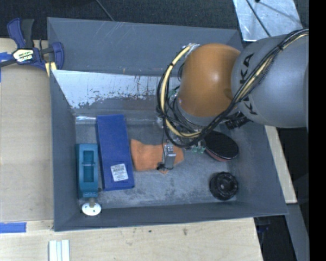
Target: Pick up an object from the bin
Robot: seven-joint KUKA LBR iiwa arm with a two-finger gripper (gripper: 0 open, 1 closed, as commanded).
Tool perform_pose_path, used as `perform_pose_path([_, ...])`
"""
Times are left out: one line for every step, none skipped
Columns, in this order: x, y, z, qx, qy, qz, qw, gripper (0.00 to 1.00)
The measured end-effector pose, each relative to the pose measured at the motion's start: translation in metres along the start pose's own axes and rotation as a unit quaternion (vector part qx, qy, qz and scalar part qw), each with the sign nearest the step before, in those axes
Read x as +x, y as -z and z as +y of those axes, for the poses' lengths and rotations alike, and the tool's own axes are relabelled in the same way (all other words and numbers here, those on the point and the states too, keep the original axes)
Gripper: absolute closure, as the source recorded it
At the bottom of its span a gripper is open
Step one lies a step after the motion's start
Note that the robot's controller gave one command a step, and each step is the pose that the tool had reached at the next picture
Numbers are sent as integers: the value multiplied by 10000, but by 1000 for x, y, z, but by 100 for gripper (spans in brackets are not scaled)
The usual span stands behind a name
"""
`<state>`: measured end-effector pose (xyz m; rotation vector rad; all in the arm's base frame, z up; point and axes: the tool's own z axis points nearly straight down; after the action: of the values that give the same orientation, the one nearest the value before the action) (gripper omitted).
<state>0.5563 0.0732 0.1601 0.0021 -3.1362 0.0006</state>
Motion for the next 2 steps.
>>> perform_pose_path([-2, 5, 0, -4, -7, -42, 10000, 0])
perform_pose_path([-4, -38, 2, -5, 183, -84, 9998, 0])
